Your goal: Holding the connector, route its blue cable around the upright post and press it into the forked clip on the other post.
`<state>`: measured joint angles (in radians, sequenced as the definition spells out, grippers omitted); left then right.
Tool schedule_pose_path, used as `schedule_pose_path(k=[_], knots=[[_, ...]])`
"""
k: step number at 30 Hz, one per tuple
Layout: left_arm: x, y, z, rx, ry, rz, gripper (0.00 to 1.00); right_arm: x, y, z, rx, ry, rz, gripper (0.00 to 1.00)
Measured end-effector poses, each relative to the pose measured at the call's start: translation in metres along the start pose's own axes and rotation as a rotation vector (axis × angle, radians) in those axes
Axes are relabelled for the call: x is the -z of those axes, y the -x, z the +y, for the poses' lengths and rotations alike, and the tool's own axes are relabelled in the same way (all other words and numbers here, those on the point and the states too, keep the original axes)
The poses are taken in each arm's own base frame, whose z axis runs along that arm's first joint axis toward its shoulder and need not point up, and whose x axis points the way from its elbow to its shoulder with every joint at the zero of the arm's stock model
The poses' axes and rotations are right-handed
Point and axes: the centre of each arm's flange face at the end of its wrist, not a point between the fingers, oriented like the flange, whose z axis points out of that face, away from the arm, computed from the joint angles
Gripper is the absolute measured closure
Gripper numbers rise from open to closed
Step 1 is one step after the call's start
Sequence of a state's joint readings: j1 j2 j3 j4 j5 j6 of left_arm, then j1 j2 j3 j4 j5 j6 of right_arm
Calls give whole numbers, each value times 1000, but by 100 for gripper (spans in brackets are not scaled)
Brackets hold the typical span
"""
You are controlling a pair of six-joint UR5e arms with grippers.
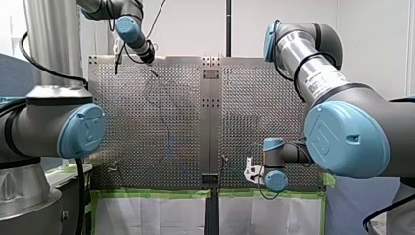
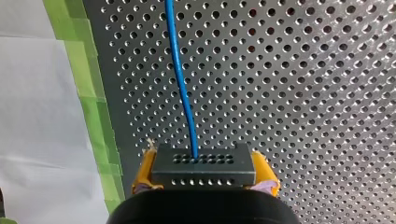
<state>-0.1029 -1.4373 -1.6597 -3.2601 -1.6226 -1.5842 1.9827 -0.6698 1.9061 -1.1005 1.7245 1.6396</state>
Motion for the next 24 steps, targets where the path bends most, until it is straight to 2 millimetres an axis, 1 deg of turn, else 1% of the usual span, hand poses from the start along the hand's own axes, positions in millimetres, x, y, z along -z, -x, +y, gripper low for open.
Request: schedule_pose_path(k=[4,7,19,22,24], knots=[[1,0,-14,-28,-30,-30,0,0,0,0,0,0,-1,100],[1,-6,-23,-40,-36,-39,0,0,0,0,-1,0,-3,100],[-19,-40,-60,-132,-36,-42,0,3,2,-3,-19,-13,-18,100],[-24,-49,-70,-157,-35,-41,0,3,2,-5,-26,-22,-19,100],[-26,-59,-78,-177,-36,-35,0,3,2,-5,-27,-25,-20,100]])
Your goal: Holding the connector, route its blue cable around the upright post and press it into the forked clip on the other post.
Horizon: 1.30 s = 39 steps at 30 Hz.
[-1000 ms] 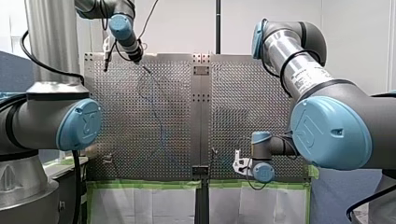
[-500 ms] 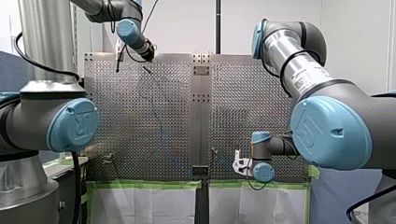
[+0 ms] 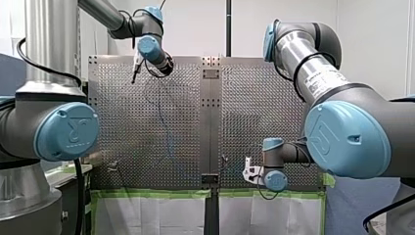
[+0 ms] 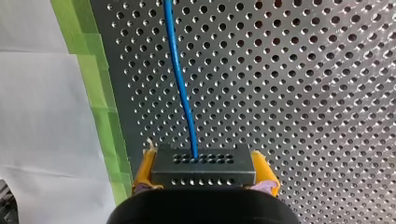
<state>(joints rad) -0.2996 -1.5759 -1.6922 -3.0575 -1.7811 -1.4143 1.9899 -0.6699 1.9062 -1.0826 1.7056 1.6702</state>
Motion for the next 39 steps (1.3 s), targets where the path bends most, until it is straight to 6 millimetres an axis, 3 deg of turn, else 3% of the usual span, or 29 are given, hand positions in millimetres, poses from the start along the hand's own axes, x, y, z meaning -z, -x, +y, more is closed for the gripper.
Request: schedule_pose_path(k=[8,26,39], knots=[[3,-25,-22,-77,23,2,0,1,1,-1,1,-4,-7,100],[-6,-21,-12,-191,212,-85,0,2,1,-2,5,-6,-12,100],[-3,-41,-7,-270,326,-78,0,2,2,-3,6,-8,-12,100]])
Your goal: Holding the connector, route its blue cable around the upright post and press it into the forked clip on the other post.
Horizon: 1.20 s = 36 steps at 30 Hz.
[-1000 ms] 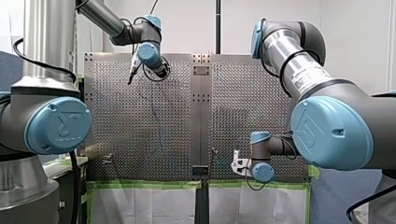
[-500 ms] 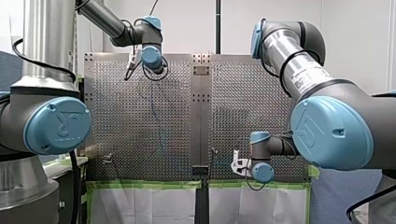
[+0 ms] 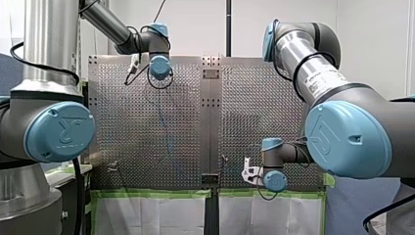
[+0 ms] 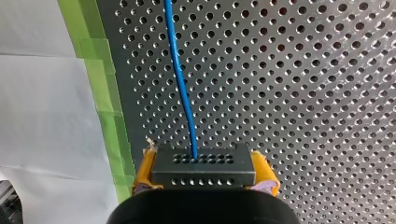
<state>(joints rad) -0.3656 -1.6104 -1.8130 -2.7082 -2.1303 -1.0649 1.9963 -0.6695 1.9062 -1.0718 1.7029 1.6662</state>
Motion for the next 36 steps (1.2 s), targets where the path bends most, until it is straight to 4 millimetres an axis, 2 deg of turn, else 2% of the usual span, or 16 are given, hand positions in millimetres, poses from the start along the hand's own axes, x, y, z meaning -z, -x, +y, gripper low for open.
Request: schedule_pose_path(k=[7,15,20,30,36], knots=[[-3,-10,-10,-42,42,9,0,0,0,0,0,0,0,100],[-6,-37,-31,-135,66,71,0,0,0,0,-1,0,-1,100],[-6,-49,-36,-193,88,109,0,0,0,0,-1,0,-1,100],[-9,-53,-31,-260,142,153,0,0,0,-1,-2,-3,1,100],[-14,-55,-43,-286,113,152,0,1,0,-3,-2,-5,2,100]])
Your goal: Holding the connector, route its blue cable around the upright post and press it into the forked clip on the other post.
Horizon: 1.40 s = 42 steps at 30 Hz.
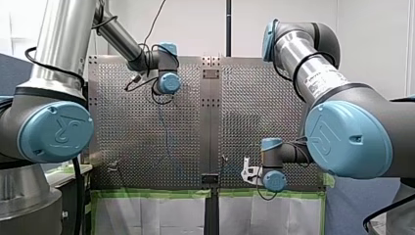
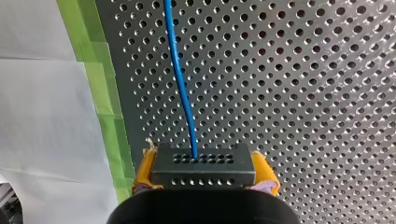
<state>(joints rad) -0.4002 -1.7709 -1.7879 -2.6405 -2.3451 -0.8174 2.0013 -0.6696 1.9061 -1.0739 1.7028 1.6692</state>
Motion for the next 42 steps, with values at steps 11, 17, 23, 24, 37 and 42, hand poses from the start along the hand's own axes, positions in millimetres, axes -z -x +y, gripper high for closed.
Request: schedule_pose_path(k=[11,17,23,24,37,42], knots=[[-14,8,-1,-8,-7,-4,0,0,0,-1,0,-3,2,100],[-26,16,9,-4,19,13,0,1,0,-2,1,-5,3,100],[-33,21,13,5,18,1,0,0,0,-3,0,-6,6,100],[-34,21,14,6,17,-1,0,0,0,-3,0,-6,6,100],[-49,24,18,21,12,-7,0,0,0,-3,-2,-6,9,100],[-61,20,7,26,0,15,0,0,0,-3,-1,-6,9,100]])
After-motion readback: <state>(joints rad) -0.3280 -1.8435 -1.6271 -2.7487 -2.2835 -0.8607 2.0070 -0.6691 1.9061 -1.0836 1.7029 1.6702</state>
